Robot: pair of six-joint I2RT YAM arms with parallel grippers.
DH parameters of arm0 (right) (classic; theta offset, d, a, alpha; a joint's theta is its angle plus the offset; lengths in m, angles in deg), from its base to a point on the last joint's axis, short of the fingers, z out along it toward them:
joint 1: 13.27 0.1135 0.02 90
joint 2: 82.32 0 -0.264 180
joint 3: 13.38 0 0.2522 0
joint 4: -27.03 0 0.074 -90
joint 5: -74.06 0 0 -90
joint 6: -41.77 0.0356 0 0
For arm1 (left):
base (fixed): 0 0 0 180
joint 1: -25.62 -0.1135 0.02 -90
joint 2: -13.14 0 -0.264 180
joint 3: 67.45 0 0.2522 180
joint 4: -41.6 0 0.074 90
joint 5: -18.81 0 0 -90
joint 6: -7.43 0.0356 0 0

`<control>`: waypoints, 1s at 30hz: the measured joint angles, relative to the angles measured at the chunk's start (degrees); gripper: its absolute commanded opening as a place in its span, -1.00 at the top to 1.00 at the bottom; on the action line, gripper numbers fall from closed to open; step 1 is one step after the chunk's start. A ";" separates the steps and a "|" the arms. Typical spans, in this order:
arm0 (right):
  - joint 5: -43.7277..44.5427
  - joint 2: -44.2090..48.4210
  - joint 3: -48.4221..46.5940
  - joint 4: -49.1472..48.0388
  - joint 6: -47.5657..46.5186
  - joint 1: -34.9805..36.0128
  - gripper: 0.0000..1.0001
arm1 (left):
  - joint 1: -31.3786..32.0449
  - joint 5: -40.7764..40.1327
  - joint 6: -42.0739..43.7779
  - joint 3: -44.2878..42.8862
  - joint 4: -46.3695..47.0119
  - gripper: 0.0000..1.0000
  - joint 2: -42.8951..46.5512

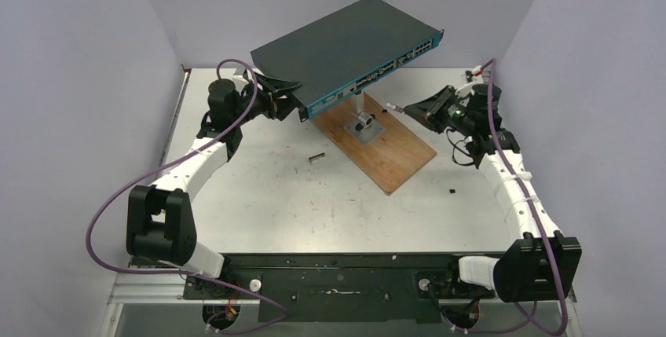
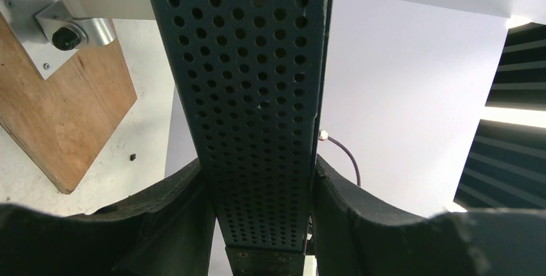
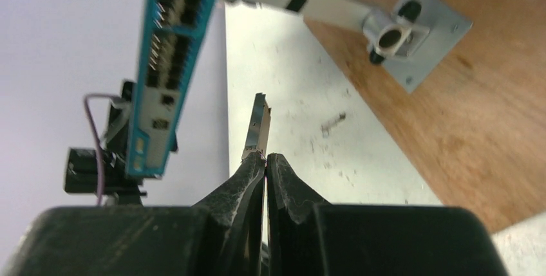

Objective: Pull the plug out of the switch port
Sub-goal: Place the connector at the center of the board.

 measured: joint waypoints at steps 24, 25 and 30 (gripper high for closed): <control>3.58 -13.25 2.82 6.43 -7.69 28.24 0.48 | 0.00 0.02 0.00 0.02 0.02 1.00 -0.02; 3.58 -13.46 2.64 6.58 -7.93 28.24 0.43 | 0.00 0.02 0.00 0.02 0.02 1.00 -0.04; 3.54 -14.21 2.40 6.91 -8.37 28.24 0.26 | 0.00 0.04 0.00 0.02 0.04 1.00 -0.04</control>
